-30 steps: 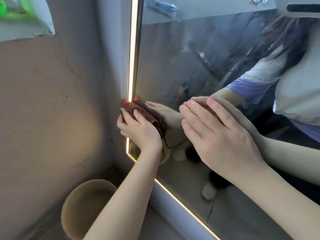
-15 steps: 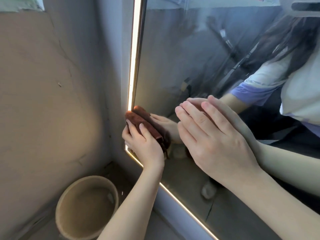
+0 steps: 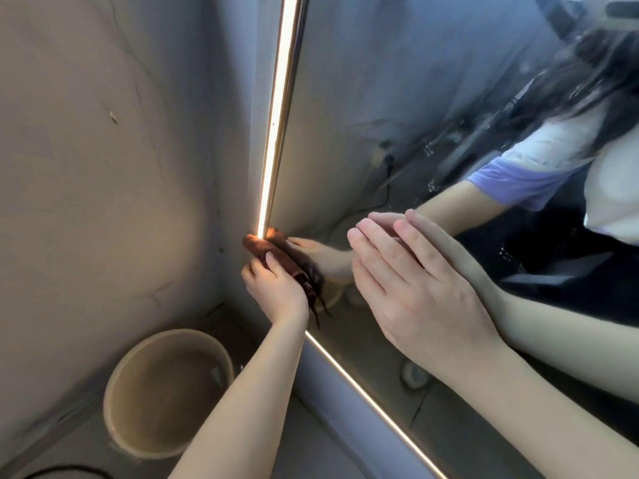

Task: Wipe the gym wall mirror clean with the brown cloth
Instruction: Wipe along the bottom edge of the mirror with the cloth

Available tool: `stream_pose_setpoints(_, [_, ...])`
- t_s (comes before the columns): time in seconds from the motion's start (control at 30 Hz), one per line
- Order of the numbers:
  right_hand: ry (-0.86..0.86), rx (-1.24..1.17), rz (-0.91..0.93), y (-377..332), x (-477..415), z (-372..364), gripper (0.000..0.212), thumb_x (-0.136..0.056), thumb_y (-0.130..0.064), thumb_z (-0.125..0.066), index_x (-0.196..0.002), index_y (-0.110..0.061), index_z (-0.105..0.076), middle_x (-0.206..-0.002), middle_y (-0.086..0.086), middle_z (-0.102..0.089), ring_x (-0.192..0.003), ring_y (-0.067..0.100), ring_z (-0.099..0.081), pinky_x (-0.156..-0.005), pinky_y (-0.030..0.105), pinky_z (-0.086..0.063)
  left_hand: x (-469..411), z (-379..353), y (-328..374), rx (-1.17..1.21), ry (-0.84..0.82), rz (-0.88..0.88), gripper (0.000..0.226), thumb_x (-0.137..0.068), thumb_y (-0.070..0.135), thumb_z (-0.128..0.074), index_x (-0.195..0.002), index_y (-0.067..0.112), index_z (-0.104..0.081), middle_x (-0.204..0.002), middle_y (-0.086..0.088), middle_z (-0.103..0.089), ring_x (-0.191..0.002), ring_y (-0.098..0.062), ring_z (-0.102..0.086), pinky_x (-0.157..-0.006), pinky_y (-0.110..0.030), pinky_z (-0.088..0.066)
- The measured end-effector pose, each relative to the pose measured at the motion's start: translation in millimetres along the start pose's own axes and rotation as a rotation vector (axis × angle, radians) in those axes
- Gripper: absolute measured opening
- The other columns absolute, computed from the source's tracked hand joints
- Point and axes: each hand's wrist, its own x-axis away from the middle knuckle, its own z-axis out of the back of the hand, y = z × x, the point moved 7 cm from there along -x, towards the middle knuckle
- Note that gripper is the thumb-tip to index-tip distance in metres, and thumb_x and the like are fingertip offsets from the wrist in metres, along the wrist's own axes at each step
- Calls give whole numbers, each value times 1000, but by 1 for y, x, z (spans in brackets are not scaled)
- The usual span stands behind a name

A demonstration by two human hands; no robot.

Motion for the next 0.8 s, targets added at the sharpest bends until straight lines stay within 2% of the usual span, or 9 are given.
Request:
stream_pose_setpoints(0.1, [-26,-29,-32,-10,12,-7,27,-94,-13,-58,-118,-4,-67,-139,18,-56,-134,31,-49,-118,44,-22,-6,-1,-17,13,-14,30,47,-109,33,-31,-147,8,-43,-151,-9,-37,-141,-26,-39,-119,-46,-31])
stream_pose_setpoints(0.23, [-75,-4,-24,-24,28,-19,33,-96,-13,-56,-127,-2,-61,-146,19,-49,-138,32,-43,-119,45,-19,-13,-3,-35,20,-32,35,47,-109,31,-31,-148,7,-42,-151,-8,-37,-140,-26,-39,-119,-43,-32])
stream_pose_setpoints(0.37, [-45,-4,-49,-24,28,-19,32,-100,-12,-49,-127,-1,-62,-144,19,-51,-136,32,-45,-117,45,-23,-22,-4,-59,-8,-47,83,46,-109,31,-32,-146,6,-43,-148,-9,-39,-138,-29,-41,-117,-50,-34])
stream_pose_setpoints(0.5, [-16,5,-37,-26,28,-20,32,-100,-9,-47,-128,0,-60,-143,19,-51,-136,32,-46,-116,45,-24,-30,-7,-78,-14,-51,99,46,-109,32,-31,-147,7,-42,-148,-9,-39,-138,-28,-41,-117,-50,-34])
stream_pose_setpoints(0.7, [51,-75,-84,-29,29,-18,25,-97,-10,-52,-115,-4,-69,-137,17,-58,-132,31,-51,-115,45,-29,-33,-8,-89,-97,2,27,43,-109,30,-31,-139,5,-49,-146,-8,-40,-136,-28,-41,-115,-47,-36])
stream_pose_setpoints(0.8, [62,-132,-101,-31,31,-19,24,-96,-9,-52,-111,-4,-70,-134,17,-60,-130,31,-53,-115,45,-29,-22,-11,-88,-64,8,52,42,-109,28,-32,-133,1,-53,-144,-12,-40,-134,-29,-40,-116,-47,-33])
